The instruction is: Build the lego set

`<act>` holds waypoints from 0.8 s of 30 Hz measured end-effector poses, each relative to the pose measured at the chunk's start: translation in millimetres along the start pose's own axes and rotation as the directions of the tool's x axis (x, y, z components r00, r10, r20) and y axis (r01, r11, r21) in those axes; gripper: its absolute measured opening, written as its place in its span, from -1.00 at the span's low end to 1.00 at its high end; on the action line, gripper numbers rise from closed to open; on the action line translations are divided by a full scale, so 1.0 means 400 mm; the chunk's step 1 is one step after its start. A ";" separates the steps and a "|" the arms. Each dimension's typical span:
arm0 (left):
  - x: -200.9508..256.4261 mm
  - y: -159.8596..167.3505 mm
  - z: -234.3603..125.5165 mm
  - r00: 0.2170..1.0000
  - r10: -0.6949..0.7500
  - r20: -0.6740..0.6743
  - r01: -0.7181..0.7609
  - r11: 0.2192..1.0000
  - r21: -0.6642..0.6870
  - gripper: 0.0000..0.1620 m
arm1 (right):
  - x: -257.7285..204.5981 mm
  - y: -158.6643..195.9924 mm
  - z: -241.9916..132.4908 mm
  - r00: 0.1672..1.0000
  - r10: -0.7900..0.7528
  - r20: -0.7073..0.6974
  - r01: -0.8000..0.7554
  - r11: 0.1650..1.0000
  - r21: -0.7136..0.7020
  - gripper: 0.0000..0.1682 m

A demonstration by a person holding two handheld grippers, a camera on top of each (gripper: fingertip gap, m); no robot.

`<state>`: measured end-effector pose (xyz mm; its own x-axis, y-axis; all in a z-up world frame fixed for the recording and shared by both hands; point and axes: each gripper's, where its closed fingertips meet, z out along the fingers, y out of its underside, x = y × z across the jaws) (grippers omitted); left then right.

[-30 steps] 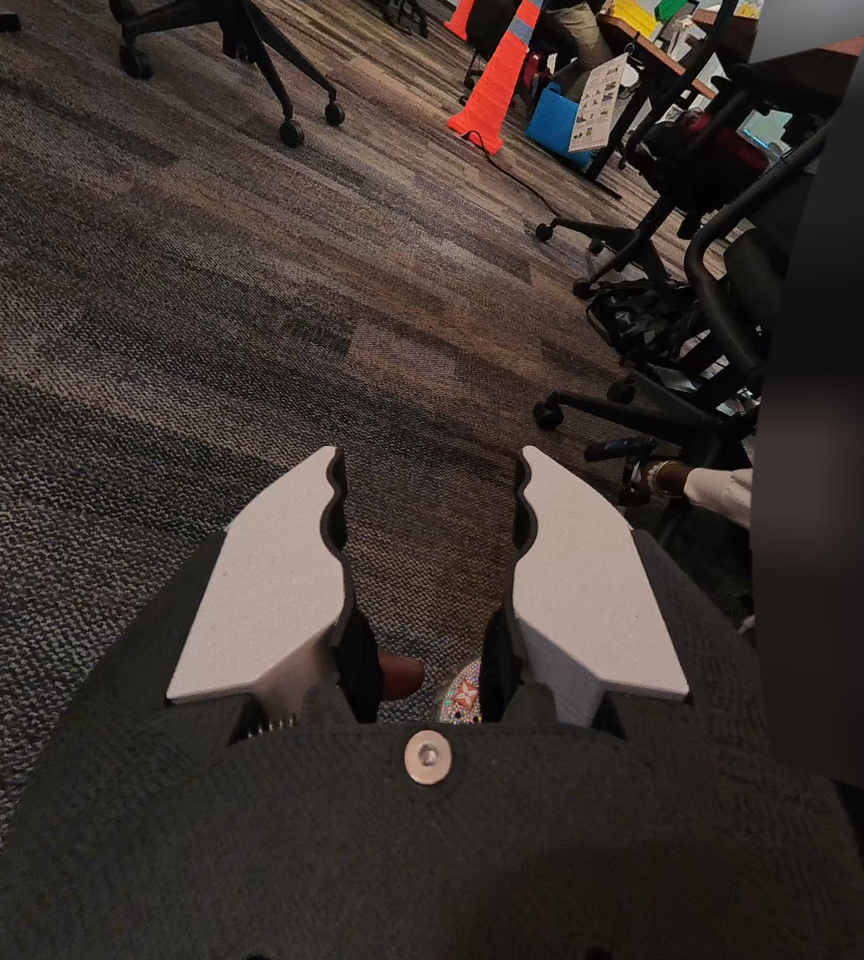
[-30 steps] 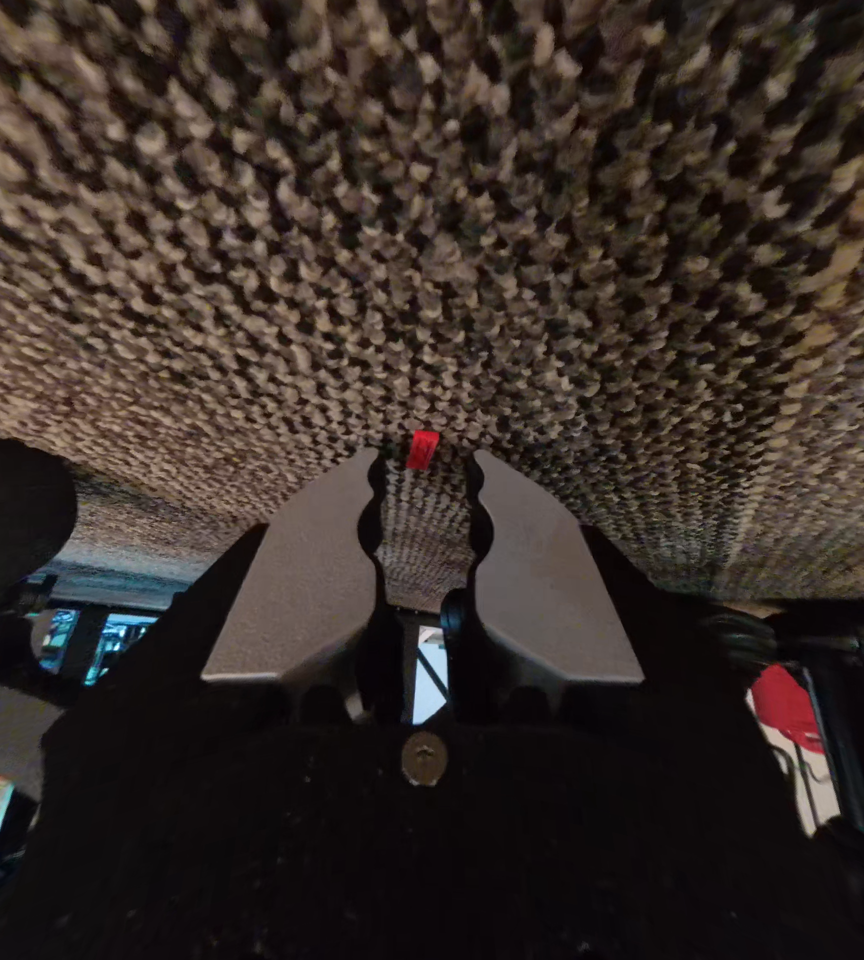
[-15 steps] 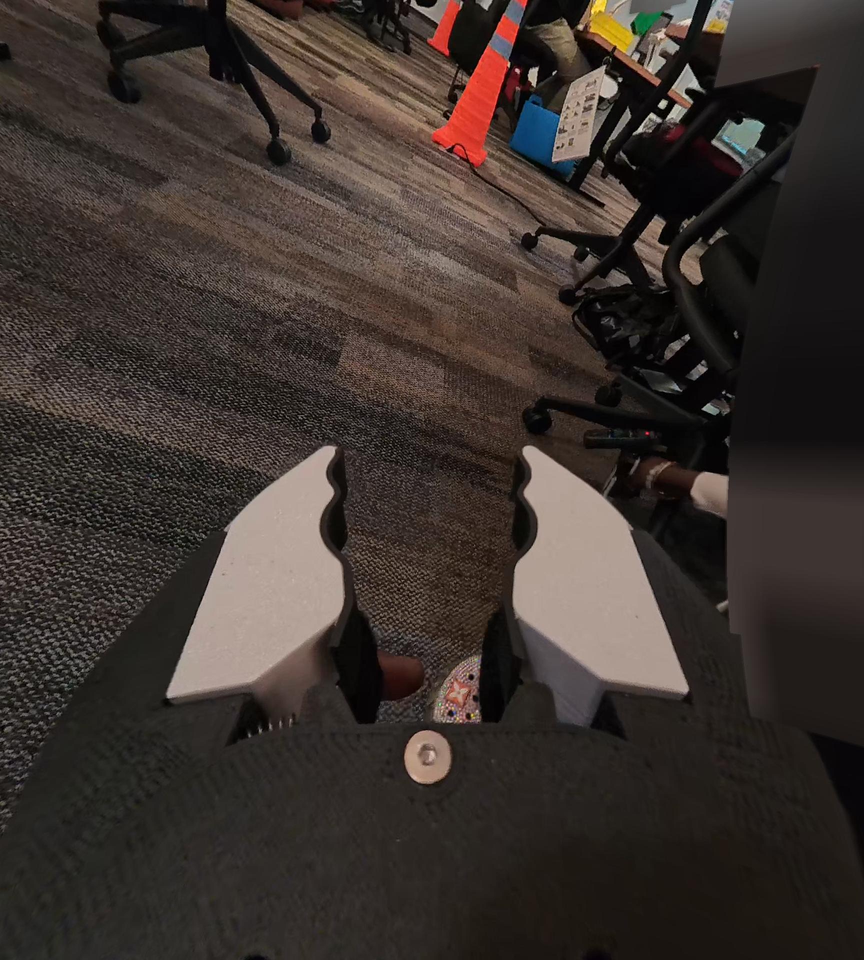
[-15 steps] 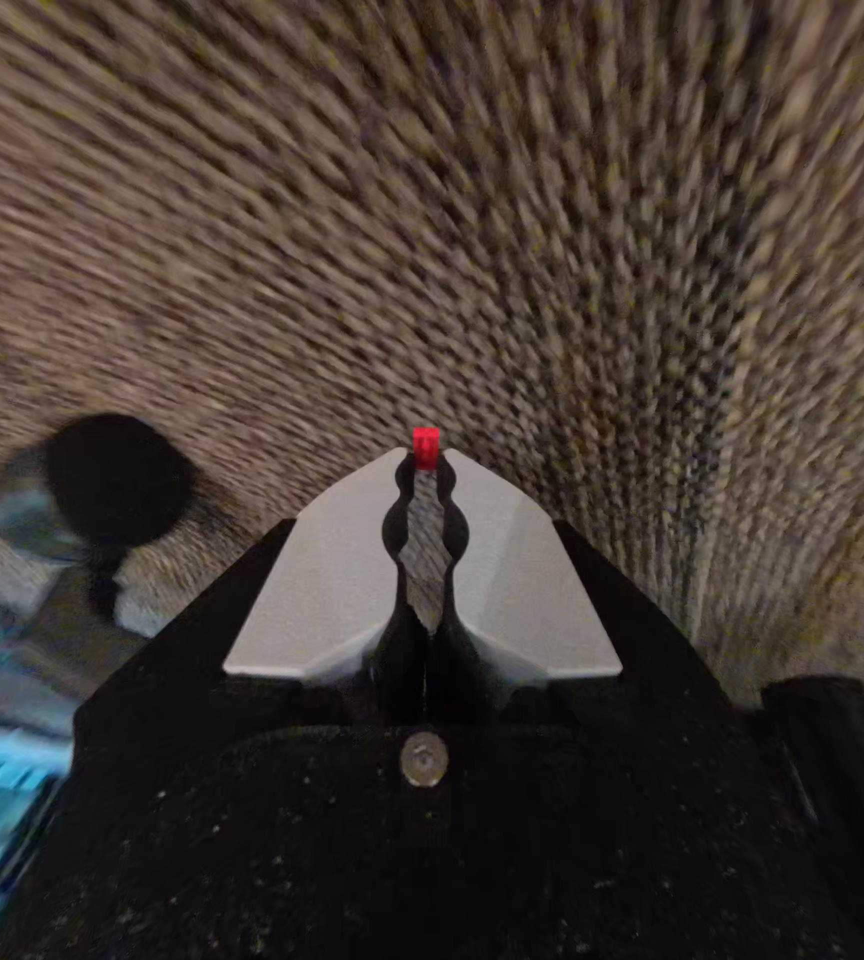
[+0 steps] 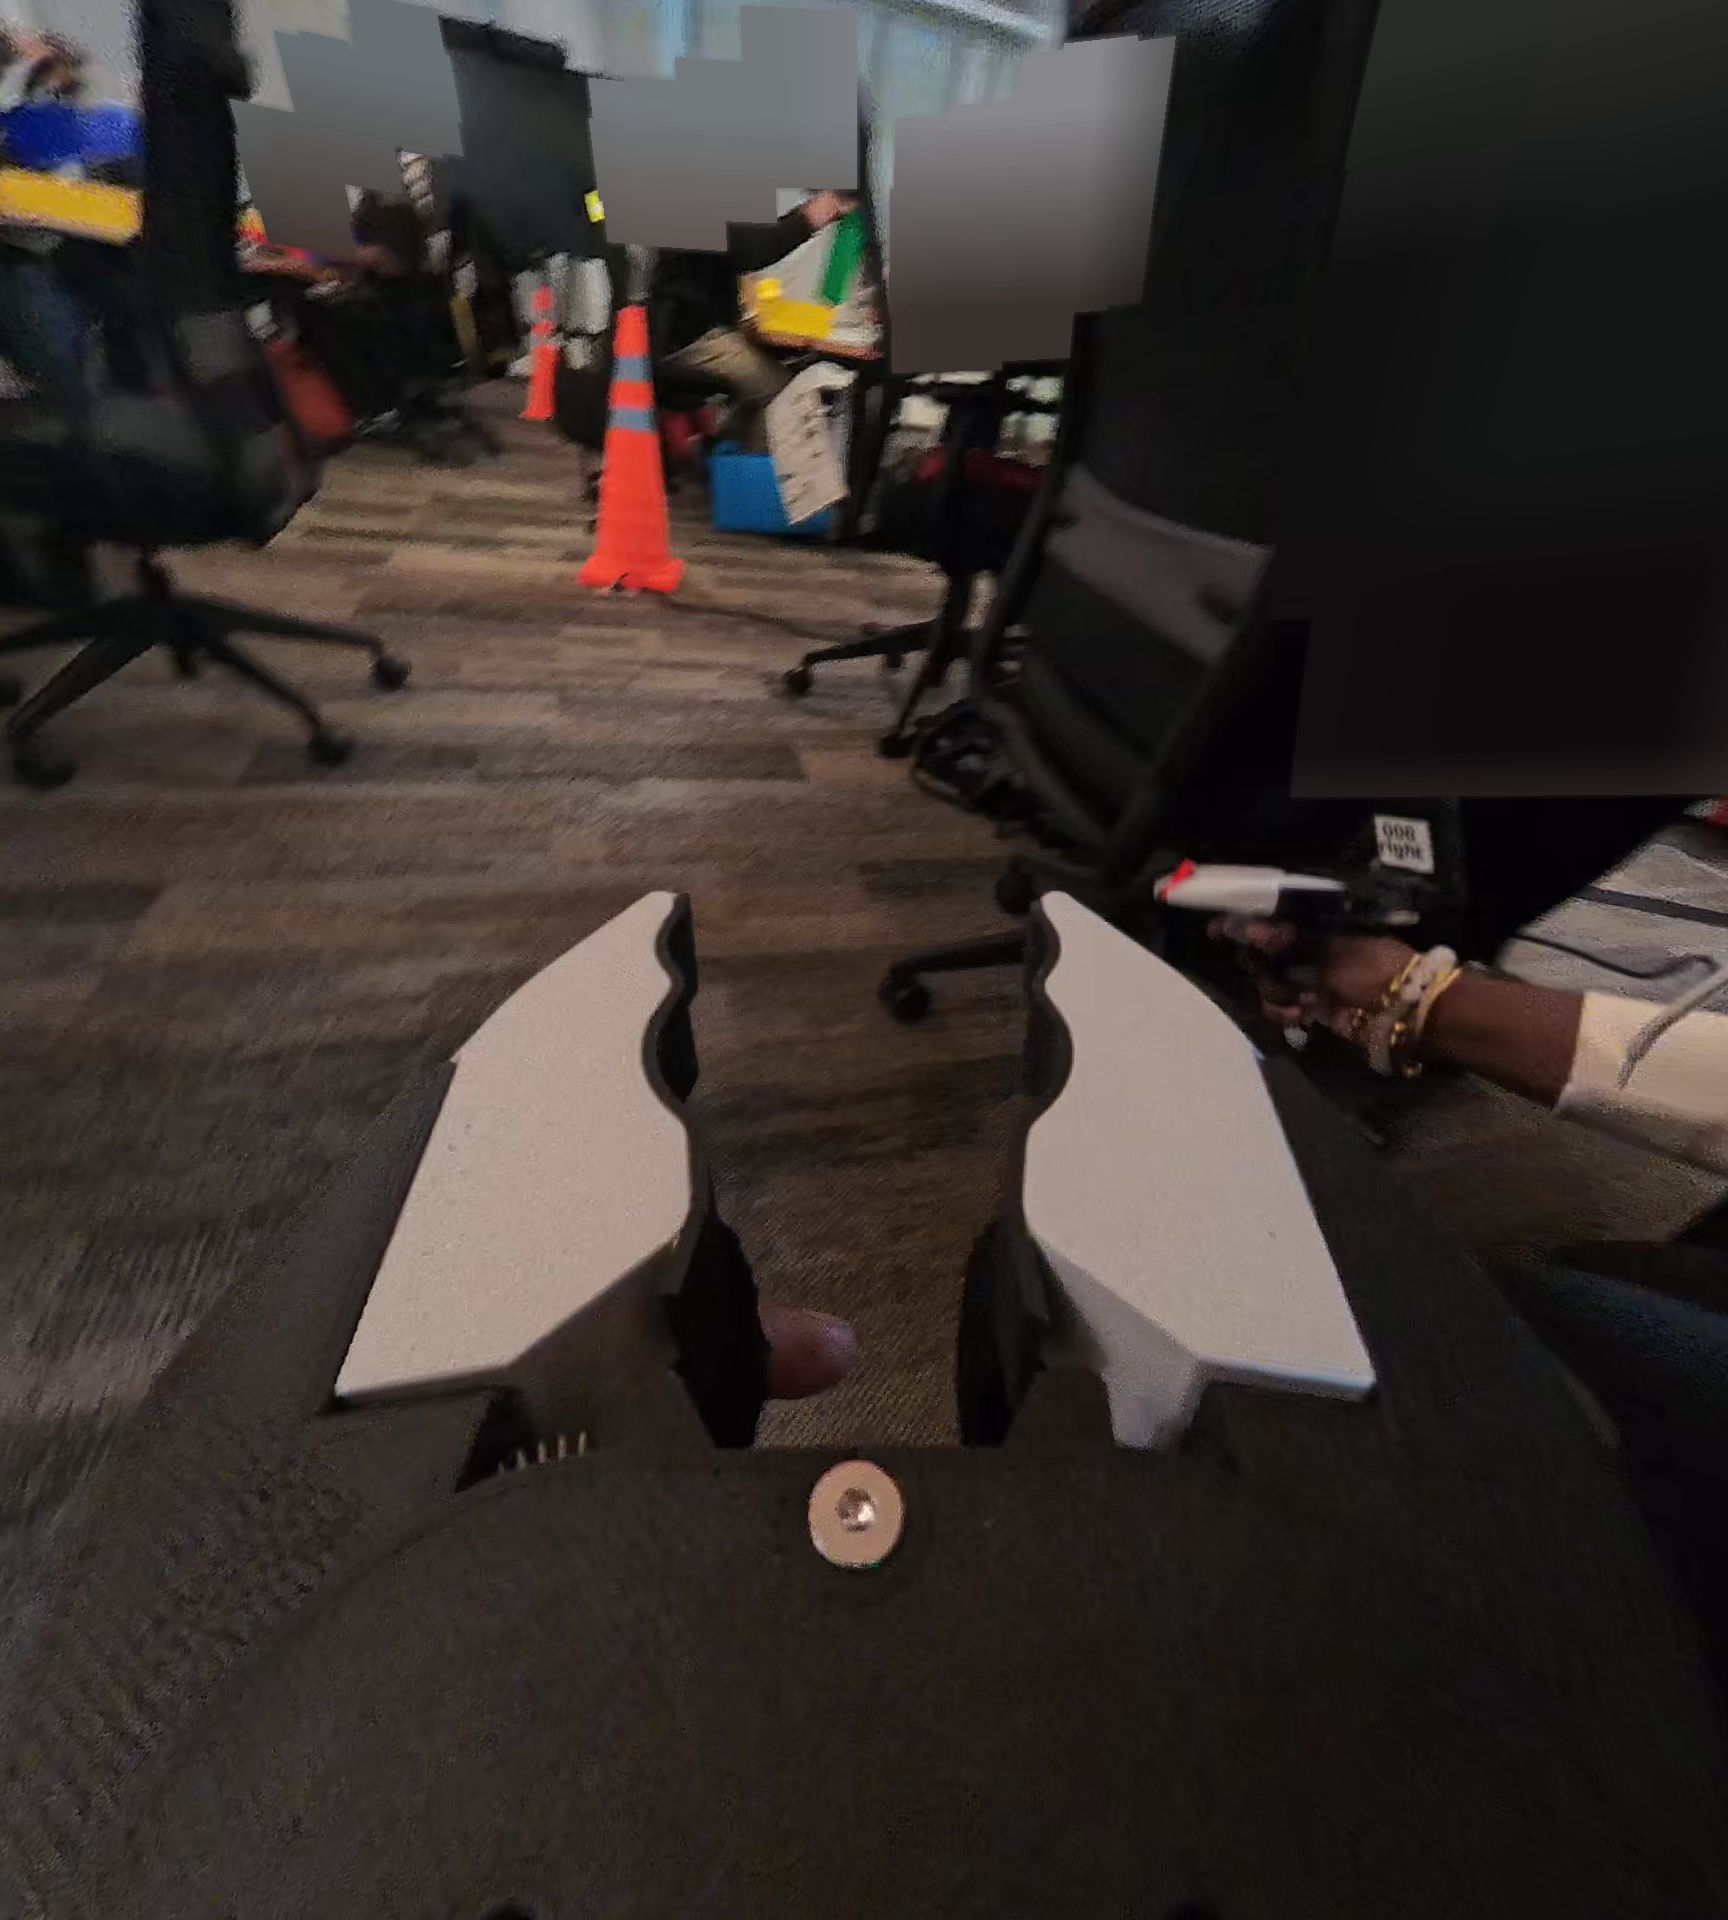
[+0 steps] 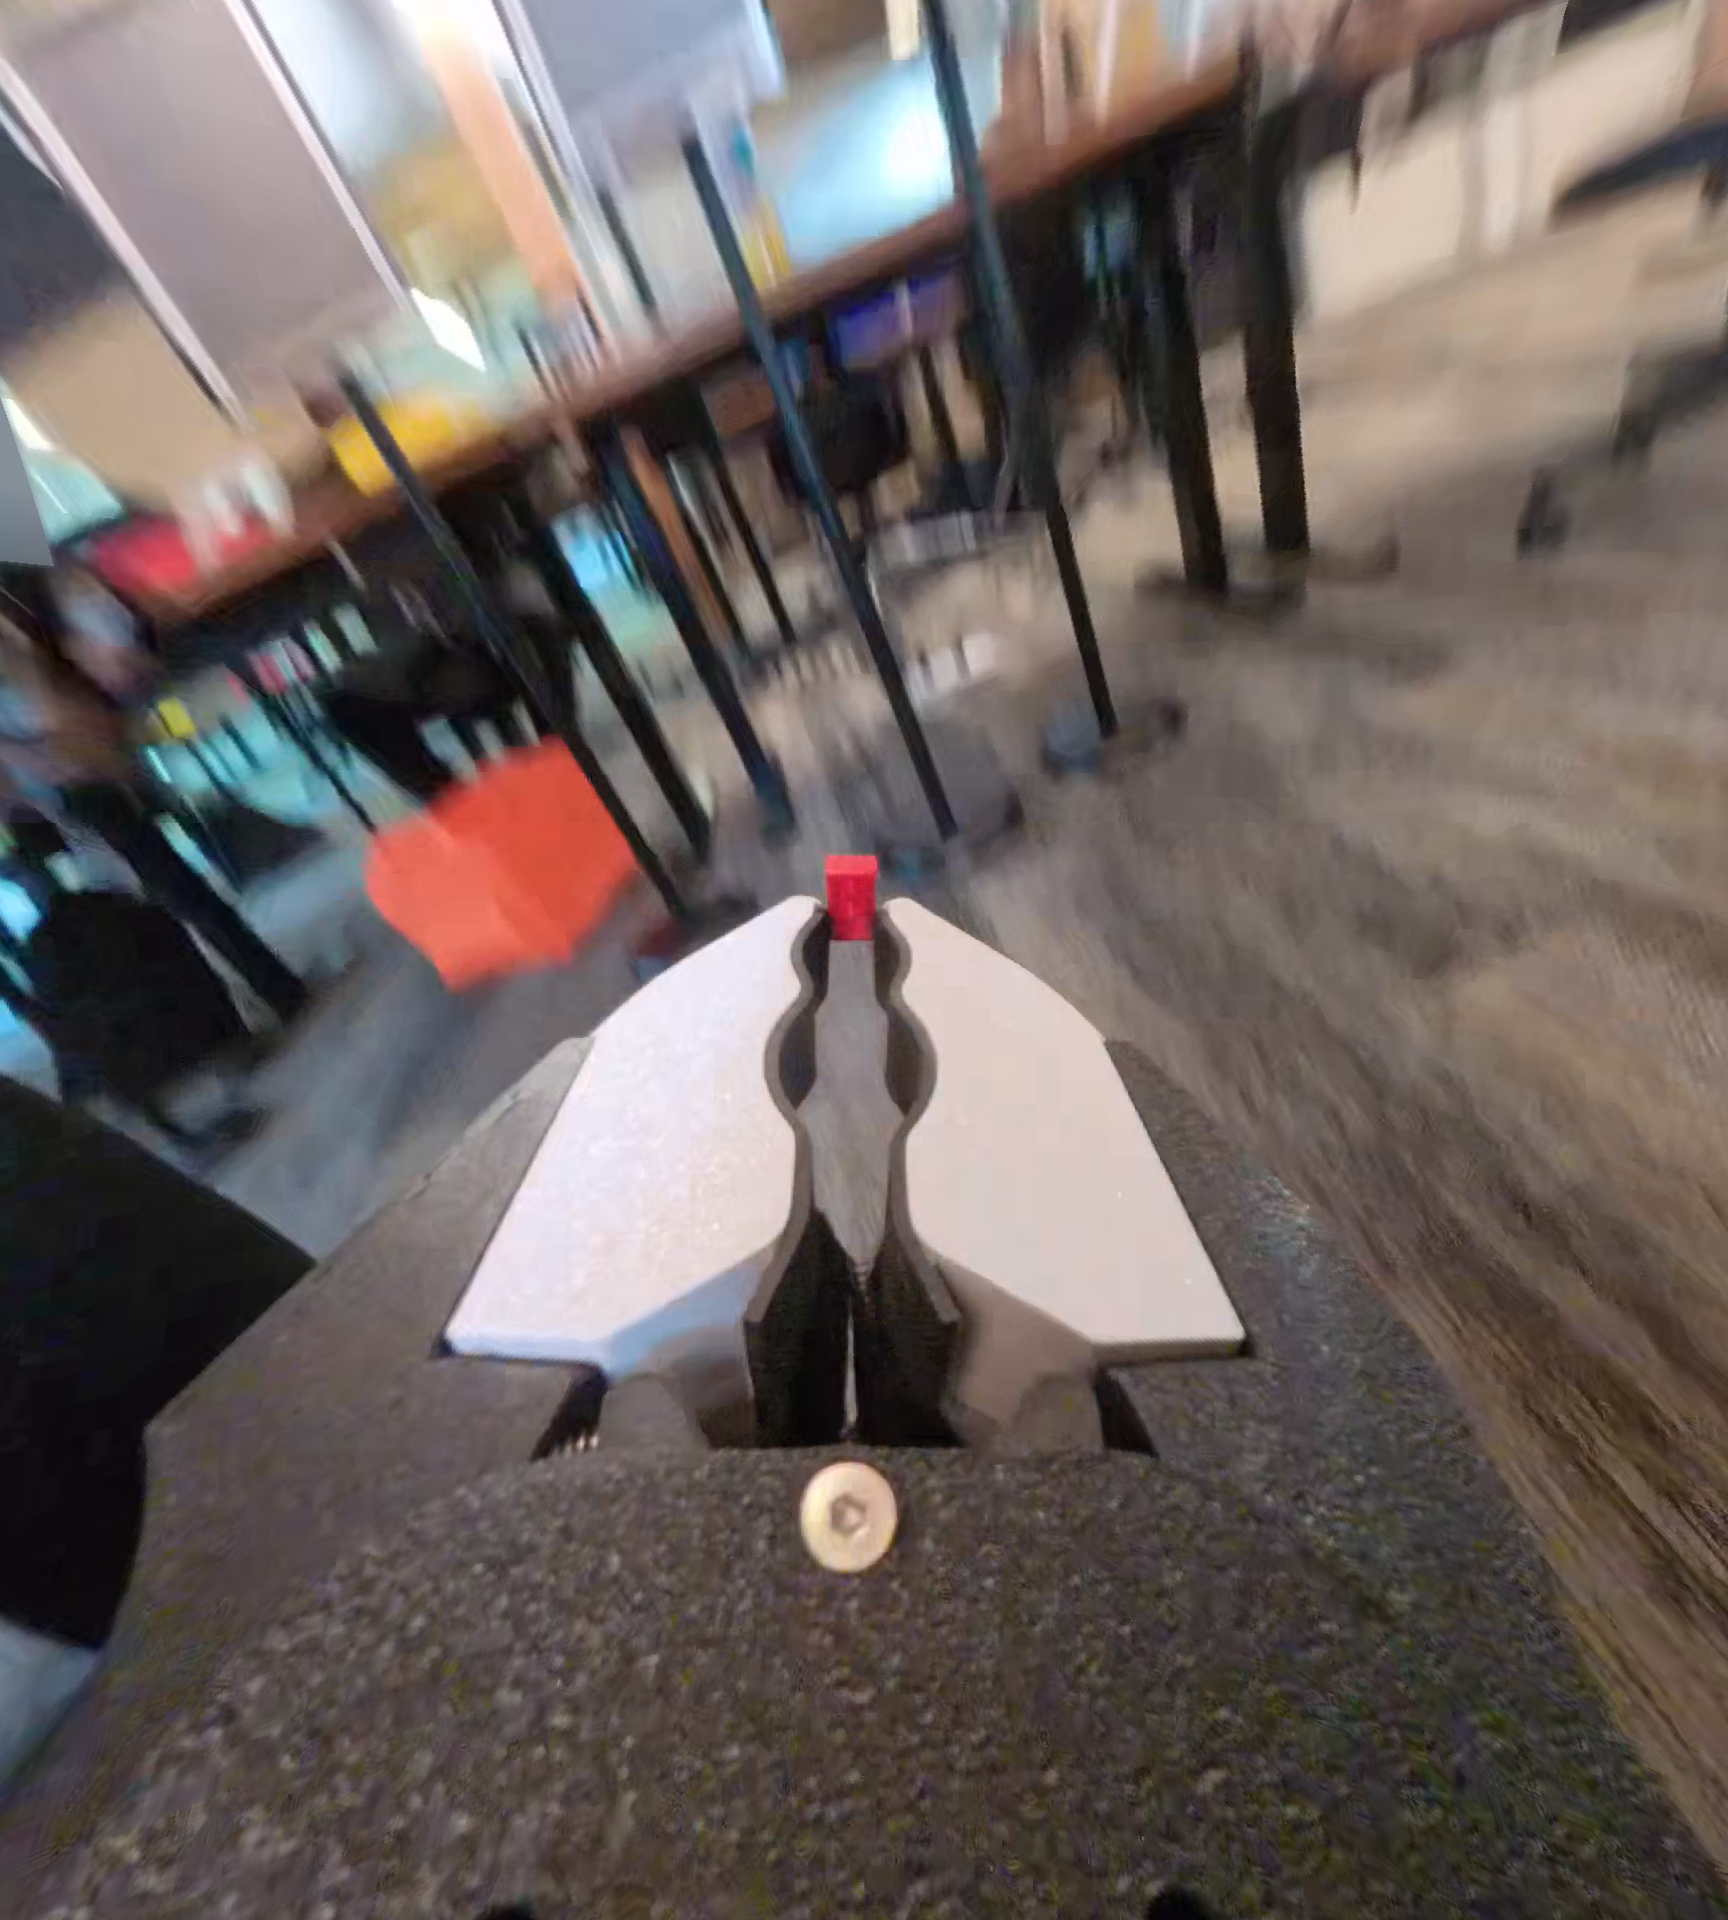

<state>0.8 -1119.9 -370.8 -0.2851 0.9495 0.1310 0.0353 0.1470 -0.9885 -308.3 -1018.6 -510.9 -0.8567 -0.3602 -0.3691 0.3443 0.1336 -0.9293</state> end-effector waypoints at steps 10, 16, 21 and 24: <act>0.588 -0.461 -0.032 0.611 -0.163 -0.774 0.427 0.892 0.149 -0.67 | -0.874 -0.663 -0.206 0.920 -0.359 0.161 0.240 0.836 0.493 -0.90; 0.894 -0.587 -0.199 0.532 0.367 -0.763 0.121 0.859 0.497 -0.69 | -1.204 -0.767 -0.363 0.933 -0.327 0.147 0.188 0.795 0.576 -0.90; 1.080 -0.661 -0.312 0.526 0.709 -0.470 -0.049 0.576 0.816 -0.73 | -1.326 -0.767 -0.496 0.994 -0.098 0.049 0.046 0.778 0.627 -0.90; 1.191 -0.670 -0.356 0.456 0.794 -0.402 -0.057 0.477 0.877 -0.74 | -1.394 -0.752 -0.559 0.997 0.013 0.073 -0.058 0.739 0.671 -0.91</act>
<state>-8.1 -667.4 -32.5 0.2829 0.6613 -0.6948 -0.8074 -0.2269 -0.5447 -19.8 -651.6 -27.8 -0.8221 -0.4245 -0.3793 0.5621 -0.5000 -0.6588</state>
